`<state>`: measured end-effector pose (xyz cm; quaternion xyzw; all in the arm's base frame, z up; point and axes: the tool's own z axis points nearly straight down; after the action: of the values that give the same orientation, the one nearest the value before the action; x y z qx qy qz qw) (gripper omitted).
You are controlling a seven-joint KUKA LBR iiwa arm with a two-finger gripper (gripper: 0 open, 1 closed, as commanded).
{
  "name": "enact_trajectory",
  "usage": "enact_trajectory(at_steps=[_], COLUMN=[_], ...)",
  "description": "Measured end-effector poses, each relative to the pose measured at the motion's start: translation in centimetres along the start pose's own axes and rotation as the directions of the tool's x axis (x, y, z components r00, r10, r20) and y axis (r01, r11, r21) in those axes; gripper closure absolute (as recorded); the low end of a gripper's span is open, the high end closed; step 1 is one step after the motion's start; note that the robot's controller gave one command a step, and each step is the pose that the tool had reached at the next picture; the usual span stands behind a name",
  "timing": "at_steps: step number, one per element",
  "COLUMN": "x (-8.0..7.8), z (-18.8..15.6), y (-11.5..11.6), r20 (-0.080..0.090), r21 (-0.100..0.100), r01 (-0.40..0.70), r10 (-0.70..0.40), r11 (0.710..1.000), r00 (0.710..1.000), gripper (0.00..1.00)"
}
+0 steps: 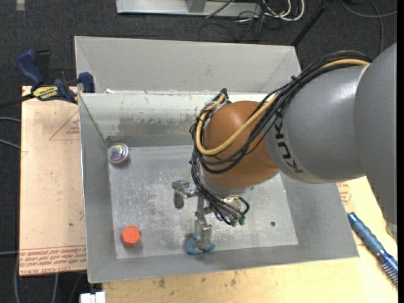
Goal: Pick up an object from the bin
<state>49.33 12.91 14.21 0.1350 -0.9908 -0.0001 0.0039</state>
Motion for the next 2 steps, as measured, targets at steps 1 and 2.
enact_trajectory(at_steps=[1,2], x=[1.94,2.05], z=[7.31,7.16], y=[-6.83,-6.48], r20=[0.018,0.011], r21=[0.005,0.002], r01=[0.12,0.125], r10=[-0.12,-0.125], r11=[0.993,0.992], r00=[0.993,0.992], gripper=[0.0,1.0])
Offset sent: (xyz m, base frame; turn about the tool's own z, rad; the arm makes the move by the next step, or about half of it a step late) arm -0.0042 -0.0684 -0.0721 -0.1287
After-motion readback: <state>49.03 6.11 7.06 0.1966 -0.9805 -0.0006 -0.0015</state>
